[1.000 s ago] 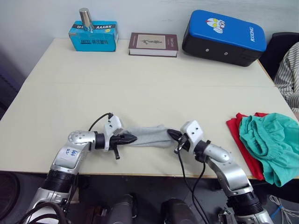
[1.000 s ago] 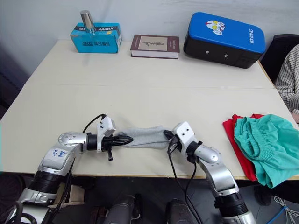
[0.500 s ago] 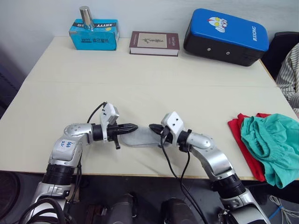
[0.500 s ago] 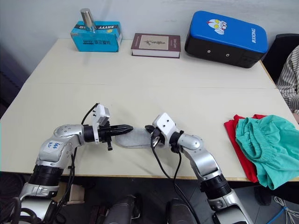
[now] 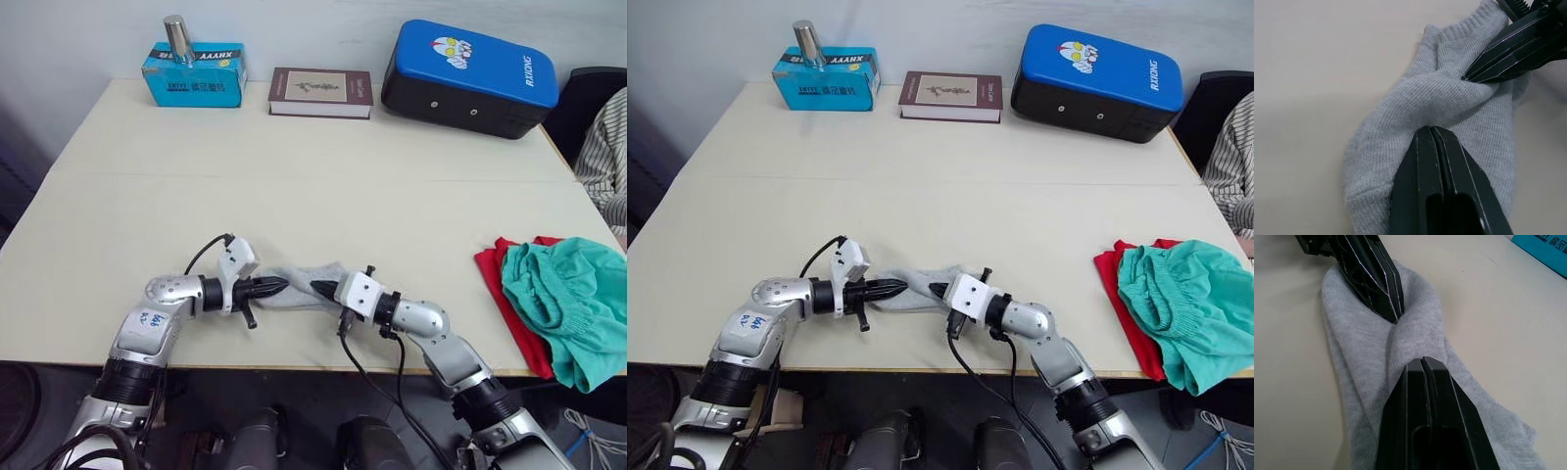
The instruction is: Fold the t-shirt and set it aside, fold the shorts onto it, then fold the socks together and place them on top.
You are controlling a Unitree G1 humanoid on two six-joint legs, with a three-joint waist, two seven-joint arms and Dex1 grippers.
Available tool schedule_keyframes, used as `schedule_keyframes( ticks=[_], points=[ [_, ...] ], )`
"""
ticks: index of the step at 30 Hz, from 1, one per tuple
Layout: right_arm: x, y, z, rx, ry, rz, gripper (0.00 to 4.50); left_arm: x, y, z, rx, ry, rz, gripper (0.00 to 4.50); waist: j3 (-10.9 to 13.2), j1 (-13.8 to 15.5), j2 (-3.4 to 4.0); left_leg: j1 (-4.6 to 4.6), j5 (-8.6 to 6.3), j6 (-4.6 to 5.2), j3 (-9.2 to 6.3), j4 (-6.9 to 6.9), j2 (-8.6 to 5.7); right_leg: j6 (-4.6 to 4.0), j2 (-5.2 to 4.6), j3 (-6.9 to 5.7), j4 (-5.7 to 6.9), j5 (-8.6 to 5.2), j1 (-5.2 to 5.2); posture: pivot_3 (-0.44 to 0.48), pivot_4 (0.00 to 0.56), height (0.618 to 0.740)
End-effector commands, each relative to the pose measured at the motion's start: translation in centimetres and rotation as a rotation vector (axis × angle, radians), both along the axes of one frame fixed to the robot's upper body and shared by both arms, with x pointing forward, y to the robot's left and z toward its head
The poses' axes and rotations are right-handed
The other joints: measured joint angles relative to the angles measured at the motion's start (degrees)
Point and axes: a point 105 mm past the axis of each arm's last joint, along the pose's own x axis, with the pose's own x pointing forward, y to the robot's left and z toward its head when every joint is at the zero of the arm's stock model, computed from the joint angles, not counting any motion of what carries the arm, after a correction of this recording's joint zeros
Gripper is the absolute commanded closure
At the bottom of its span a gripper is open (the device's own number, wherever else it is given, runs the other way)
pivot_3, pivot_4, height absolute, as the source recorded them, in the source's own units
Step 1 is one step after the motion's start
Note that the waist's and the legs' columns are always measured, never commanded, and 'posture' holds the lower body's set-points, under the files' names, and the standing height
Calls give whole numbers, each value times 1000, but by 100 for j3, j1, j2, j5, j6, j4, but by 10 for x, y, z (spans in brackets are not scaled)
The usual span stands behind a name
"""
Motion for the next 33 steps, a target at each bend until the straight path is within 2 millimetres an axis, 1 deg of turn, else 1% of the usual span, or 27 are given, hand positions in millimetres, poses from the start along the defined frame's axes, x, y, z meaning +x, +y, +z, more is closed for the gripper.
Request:
schedule_keyframes(
  ticks=[1,3,7,12,13,15,16,17,19,20,21,23,24,25,27,29,31,33],
  points=[
    [14,-14,-16,0,108,-120,4500,-8,6,-20,48,77,19,4470,-2,0,-1,1,0,-1,0,0,1,0,1,0,1,0,1,0,150,740],
    [29,-26,-15,-12,117,-215,4500,-9,10,-25,69,92,27,4470,-4,-1,-2,3,0,-1,-1,0,1,0,0,0,1,0,3,0,150,740],
    [46,-38,-5,-5,113,-336,4500,-11,14,-31,84,122,43,4470,-16,5,1,6,1,-1,-1,0,1,0,-1,1,1,0,4,0,150,740],
    [58,-52,6,5,103,-429,4500,-14,15,-35,94,143,53,4470,-20,7,0,4,-1,0,-1,-1,-1,0,-3,1,-1,0,4,0,150,740],
    [60,-57,9,9,109,-447,4500,-15,16,-36,94,146,54,4470,-20,7,0,4,-1,-1,-1,-2,-1,0,-3,1,0,0,3,0,150,740],
    [61,-62,18,40,102,-453,4500,-16,17,-37,94,151,56,4470,-21,6,2,3,-1,-1,0,-6,-1,0,-3,2,-1,0,1,0,150,740],
    [62,-63,21,52,96,-451,4500,-17,17,-37,95,152,56,4470,-21,6,2,5,0,-1,0,-7,-1,0,-3,2,0,0,1,0,150,740],
    [59,-59,31,86,71,-405,4500,-16,17,-36,92,150,57,4470,-21,6,2,4,0,-1,0,-10,-1,0,-3,2,-1,0,0,0,150,740],
    [50,-46,55,186,27,-292,4500,-15,15,-31,69,129,46,4470,-21,-4,3,4,0,-1,2,-11,-1,0,-3,2,-2,0,-1,0,150,740],
    [46,-42,62,216,17,-252,4500,-15,14,-30,61,121,42,4470,-20,-7,5,4,0,-1,2,-12,-1,0,-2,2,-2,0,-2,0,150,740],
    [38,-33,66,223,15,-180,4500,-15,11,-25,39,110,30,4470,-20,-8,5,4,0,-1,3,-15,0,0,-2,3,-2,0,-3,0,150,740],
    [19,-14,65,207,21,-52,4500,-15,7,-17,-3,91,13,4470,-20,-4,5,4,0,-1,2,-20,0,0,-2,3,-2,0,-5,0,150,740],
    [14,-7,59,184,42,-29,4500,-14,6,-15,-13,86,14,4470,-20,-1,5,4,0,-1,2,-24,0,0,-1,3,-3,0,-6,0,150,740],
    [11,-3,54,168,58,-25,4500,-13,6,-14,-16,84,17,4470,-20,2,5,4,0,-1,1,-25,0,0,-1,3,-4,0,-6,0,150,740],
    [9,1,37,125,100,-44,4500,-11,8,-15,-5,80,27,4470,-20,6,4,2,0,-1,1,-29,-1,0,-2,2,-8,0,-7,0,150,740],
    [10,-3,24,110,114,-83,4500,-11,8,-16,-1,78,35,4470,-19,16,4,-1,0,-1,2,-28,-2,0,-3,2,-10,0,-8,0,150,740],
    [14,-17,11,99,117,-134,4500,-10,8,-16,-3,78,38,4470,-20,12,4,-1,0,-1,2,-28,-4,0,-4,3,-13,0,-7,0,150,740],
    [15,-36,1,92,124,-176,4500,-11,9,-16,-7,74,37,4470,-19,12,4,-1,1,-1,3,-28,-4,0,-4,3,-15,0,-6,0,150,740]
  ],
)
